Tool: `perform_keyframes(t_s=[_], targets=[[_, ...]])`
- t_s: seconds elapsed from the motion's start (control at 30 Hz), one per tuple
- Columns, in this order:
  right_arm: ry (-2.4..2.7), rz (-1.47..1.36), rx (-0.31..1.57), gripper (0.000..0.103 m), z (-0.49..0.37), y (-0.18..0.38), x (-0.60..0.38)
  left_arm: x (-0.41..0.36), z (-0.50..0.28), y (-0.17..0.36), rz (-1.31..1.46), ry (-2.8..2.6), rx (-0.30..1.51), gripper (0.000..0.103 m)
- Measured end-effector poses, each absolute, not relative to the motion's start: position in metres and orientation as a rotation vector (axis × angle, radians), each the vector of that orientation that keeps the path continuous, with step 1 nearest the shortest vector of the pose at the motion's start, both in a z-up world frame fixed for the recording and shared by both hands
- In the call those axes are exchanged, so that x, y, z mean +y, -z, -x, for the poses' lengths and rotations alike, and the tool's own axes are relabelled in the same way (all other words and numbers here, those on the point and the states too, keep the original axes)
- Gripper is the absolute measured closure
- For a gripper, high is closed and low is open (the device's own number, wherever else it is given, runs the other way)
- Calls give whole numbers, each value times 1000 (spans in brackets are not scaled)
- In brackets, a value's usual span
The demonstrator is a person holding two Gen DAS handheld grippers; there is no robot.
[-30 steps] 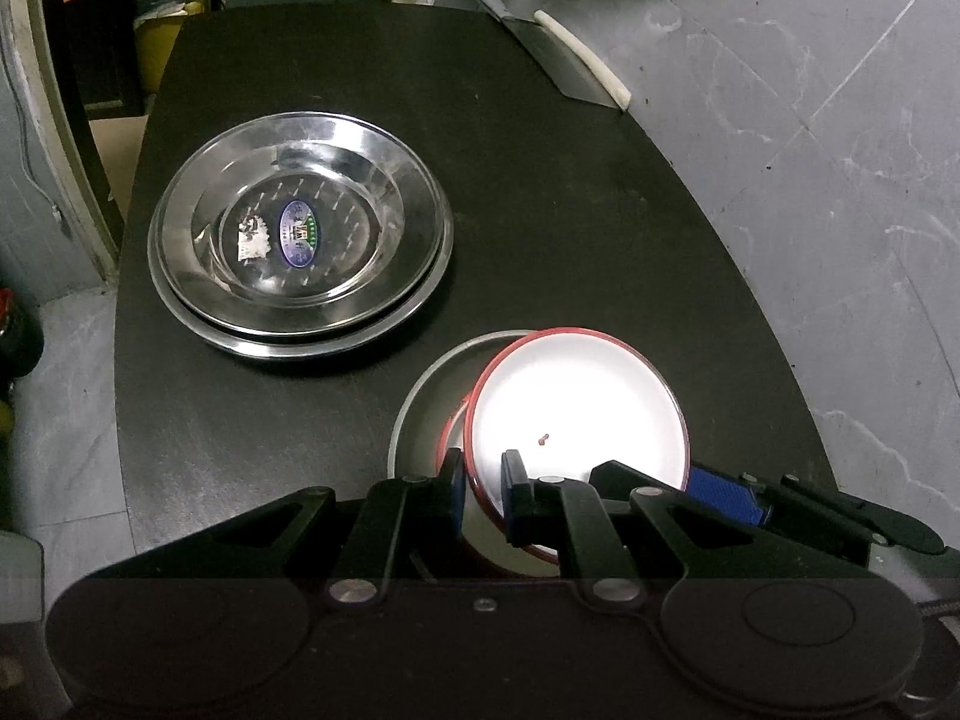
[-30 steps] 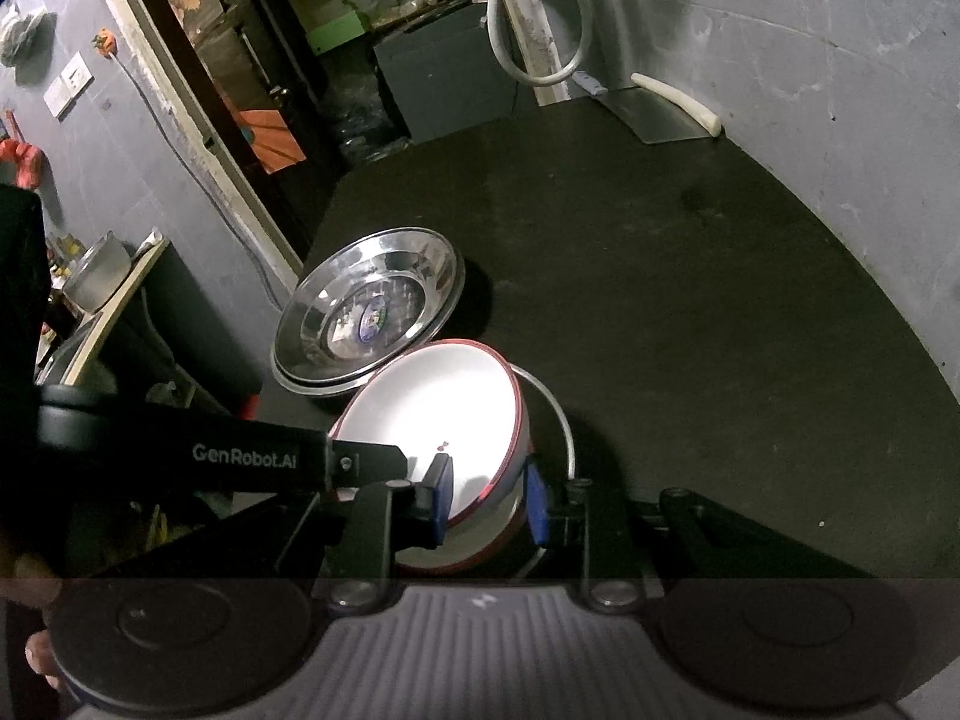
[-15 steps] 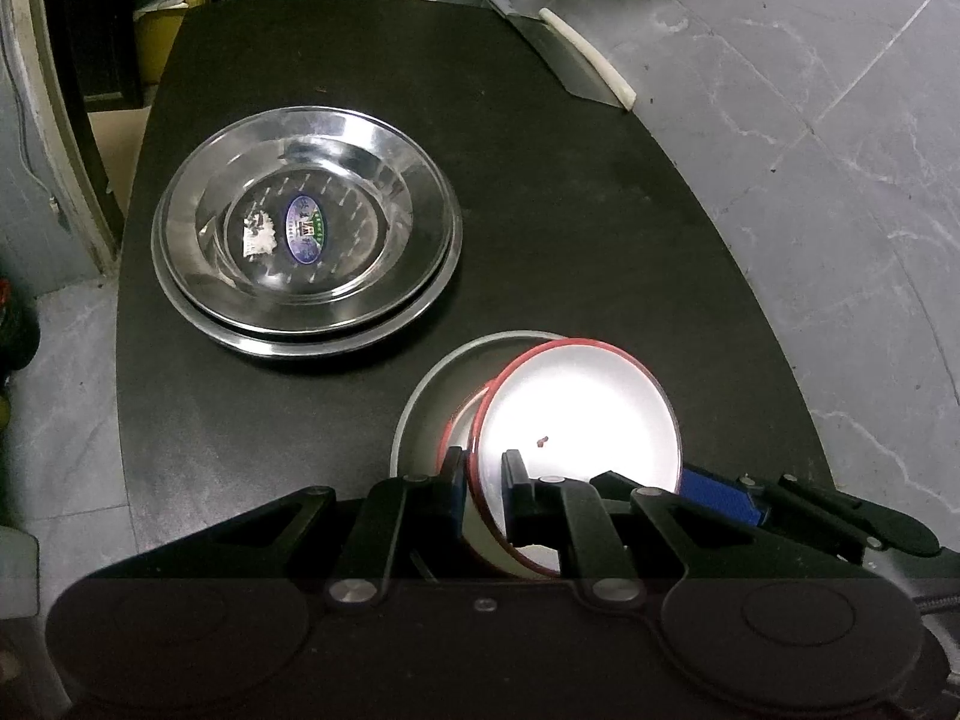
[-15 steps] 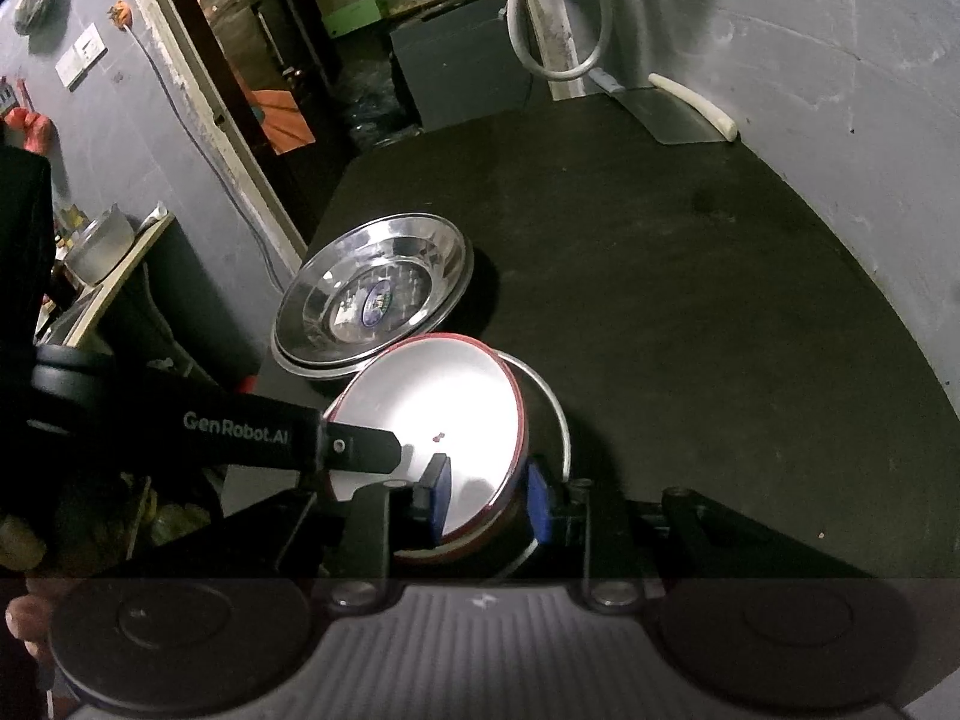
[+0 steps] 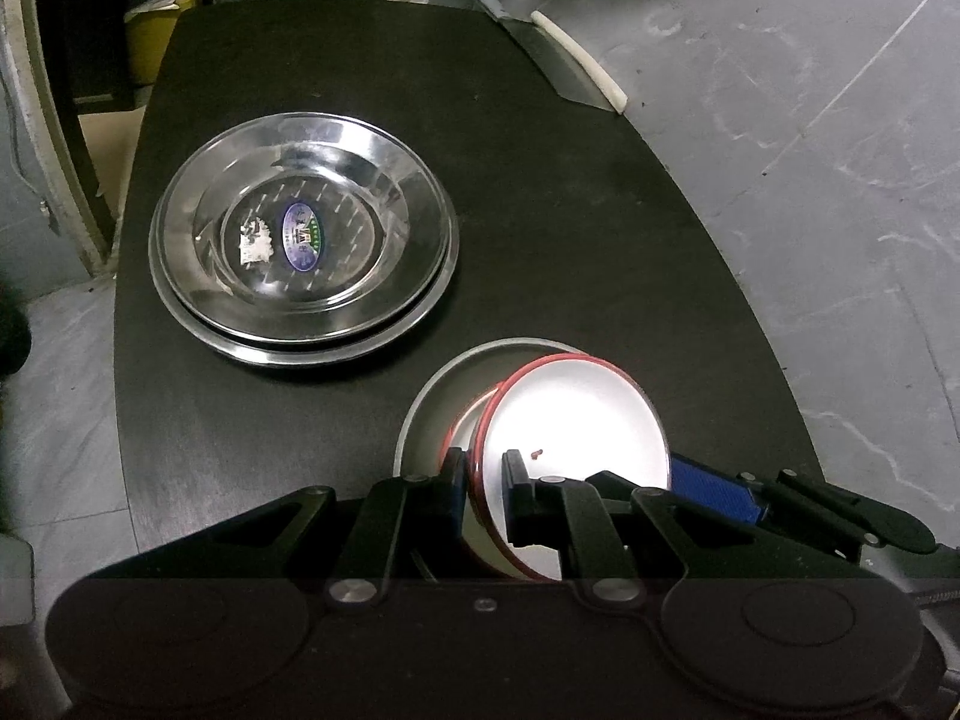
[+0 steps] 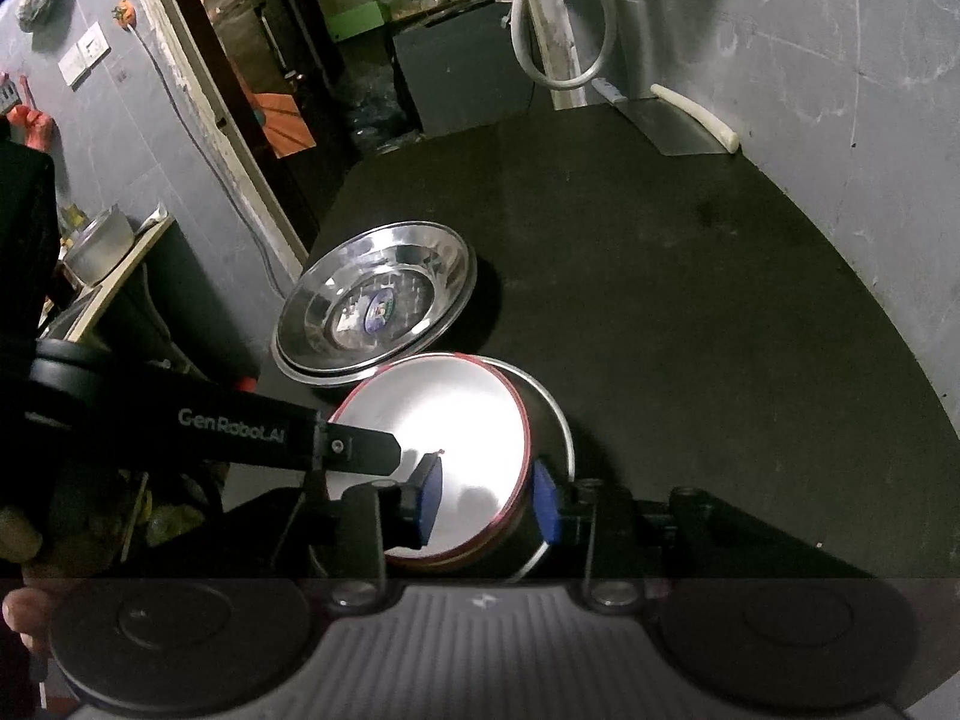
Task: Organize plates and bowls
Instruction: 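Open the left tool and release the red-rimmed white bowl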
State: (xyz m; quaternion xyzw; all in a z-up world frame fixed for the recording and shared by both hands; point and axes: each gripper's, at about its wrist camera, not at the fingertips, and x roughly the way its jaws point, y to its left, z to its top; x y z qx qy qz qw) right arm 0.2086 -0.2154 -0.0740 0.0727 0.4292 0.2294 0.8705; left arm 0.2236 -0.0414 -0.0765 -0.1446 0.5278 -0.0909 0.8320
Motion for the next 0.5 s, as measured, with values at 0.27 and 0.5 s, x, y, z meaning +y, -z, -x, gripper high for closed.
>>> perform_keyframes(t_s=[0.27,0.5], targets=[[-469,-156,892,61,-209,73,-216,-39,-224,74,307,206,1117,91],[-464,-164,884,59,-210,72,-218,-38,-226,70,297,217,1112,91]])
